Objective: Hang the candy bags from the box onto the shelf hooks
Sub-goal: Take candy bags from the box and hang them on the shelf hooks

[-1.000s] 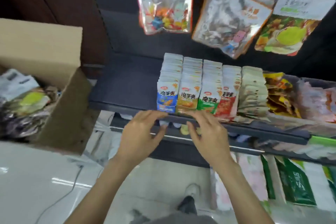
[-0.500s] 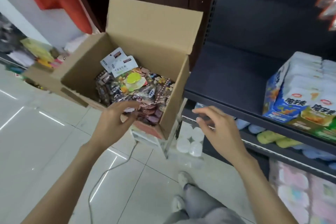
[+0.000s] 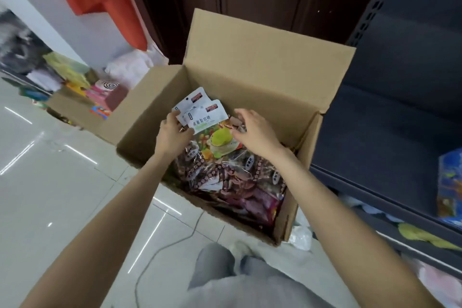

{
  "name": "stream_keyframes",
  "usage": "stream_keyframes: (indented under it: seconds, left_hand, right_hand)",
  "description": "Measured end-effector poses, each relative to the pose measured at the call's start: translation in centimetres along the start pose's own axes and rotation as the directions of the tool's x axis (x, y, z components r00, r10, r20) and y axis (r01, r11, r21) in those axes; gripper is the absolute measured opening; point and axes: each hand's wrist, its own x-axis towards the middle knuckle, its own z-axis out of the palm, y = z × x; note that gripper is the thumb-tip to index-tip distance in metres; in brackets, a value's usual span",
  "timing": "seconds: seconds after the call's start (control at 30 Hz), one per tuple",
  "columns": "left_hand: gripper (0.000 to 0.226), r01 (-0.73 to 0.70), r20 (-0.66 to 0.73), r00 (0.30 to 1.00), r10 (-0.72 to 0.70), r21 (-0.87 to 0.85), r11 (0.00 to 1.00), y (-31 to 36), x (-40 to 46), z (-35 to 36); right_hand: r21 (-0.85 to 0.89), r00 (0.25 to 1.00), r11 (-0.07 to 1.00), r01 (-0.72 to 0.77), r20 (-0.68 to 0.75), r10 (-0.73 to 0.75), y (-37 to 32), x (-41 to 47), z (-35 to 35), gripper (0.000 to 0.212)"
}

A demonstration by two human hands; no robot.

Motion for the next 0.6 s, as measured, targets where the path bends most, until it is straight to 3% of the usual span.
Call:
stream_keyframes:
  seconds: [0.1,0.23,0.4,0.53,0.6]
  left_hand:
    - [0.062,0.148,0.09,0.986,-0.139,-0.115,0.982,-0.6,2.9,0.9]
    - [0.06,0.396,0.203,0.918,-0.34,-0.428,0.813,-0.9,4.9,2.4]
    - [0.063,0.415,0.276,0.91,-0.311,-0.561,0.716,-1.6,7.1,4.0]
    - [0.069,0.413,0.267,0.91,-0.316,-0.57,0.71,-2.4,7.7,4.6]
    - [0.068,0.409,0.304,0.91,-0.28,-0.554,0.725,-2.1,7.6,4.9]
  right_hand:
    - [-0.026,0.992,0.993,-0.114,0.047,0.115,-0.1,3.8,2.5,0.07]
    - [0.028,0.949,0.951,-0.309,0.074,0.306,0.3,7.4,5.9,0.087]
    - [0.09,0.904,0.9,-0.426,0.015,0.426,-0.2,9.3,8.4,0.09]
    - [0.16,0.858,0.846,-0.509,0.02,0.513,0.3,8.2,8.3,0.081]
    - [0.106,0.817,0.811,-0.575,0.015,0.577,0.7,6.9,8.1,0.073]
